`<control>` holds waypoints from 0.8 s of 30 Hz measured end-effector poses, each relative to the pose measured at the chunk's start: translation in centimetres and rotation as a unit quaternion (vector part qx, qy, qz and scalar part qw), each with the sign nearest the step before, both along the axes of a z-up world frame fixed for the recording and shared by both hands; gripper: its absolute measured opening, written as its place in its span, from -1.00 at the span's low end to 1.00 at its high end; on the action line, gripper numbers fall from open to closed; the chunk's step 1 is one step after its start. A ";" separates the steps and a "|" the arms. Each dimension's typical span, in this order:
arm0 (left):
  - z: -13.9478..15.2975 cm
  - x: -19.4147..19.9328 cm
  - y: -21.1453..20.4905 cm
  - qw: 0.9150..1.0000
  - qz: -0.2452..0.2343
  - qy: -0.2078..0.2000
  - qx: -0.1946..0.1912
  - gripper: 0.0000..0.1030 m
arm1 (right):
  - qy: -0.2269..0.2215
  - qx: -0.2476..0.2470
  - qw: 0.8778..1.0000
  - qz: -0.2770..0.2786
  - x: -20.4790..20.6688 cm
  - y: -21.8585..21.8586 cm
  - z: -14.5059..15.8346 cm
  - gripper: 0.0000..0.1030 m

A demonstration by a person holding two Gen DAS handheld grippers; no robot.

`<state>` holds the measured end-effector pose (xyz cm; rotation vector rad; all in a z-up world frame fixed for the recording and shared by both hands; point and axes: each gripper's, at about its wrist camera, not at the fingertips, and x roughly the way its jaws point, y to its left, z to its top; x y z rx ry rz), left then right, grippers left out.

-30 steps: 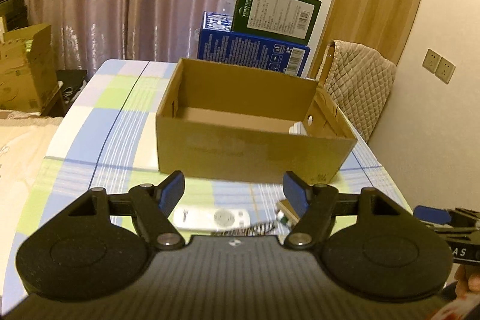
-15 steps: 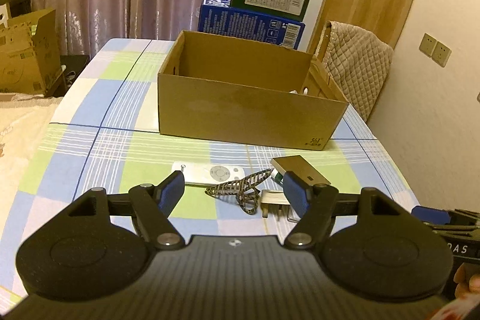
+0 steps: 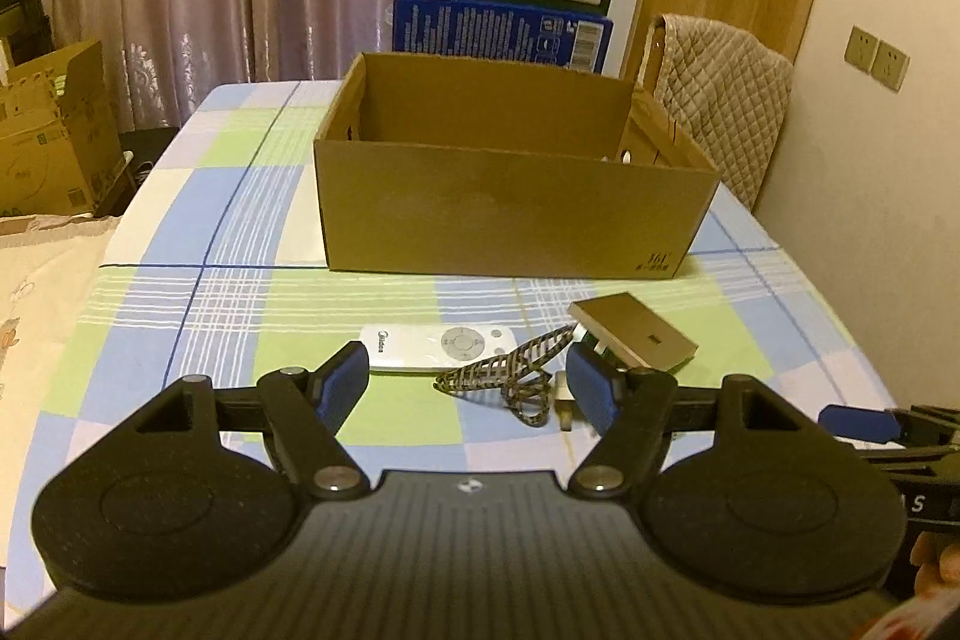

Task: Organize rigid objects
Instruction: 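Withdraw both tools from the box back toward the remaining items, then grasp the wire leg of the gold metal stand with the right tool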

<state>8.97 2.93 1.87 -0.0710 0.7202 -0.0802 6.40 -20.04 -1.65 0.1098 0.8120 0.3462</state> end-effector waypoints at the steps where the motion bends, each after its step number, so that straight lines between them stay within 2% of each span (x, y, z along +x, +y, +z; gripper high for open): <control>1: -0.3 0.3 0.0 1.000 -0.003 0.002 0.003 0.33 | 0.002 0.001 1.000 0.000 0.3 0.2 -0.4 0.35; 14: -5.6 3.3 0.4 0.999 -0.029 0.040 0.003 0.33 | 0.029 0.004 0.999 -0.021 4.9 3.1 -5.2 0.34; 24: -7.1 4.5 0.2 0.998 -0.040 0.046 -0.003 0.33 | 0.046 -0.009 0.998 -0.045 7.7 3.8 -7.4 0.29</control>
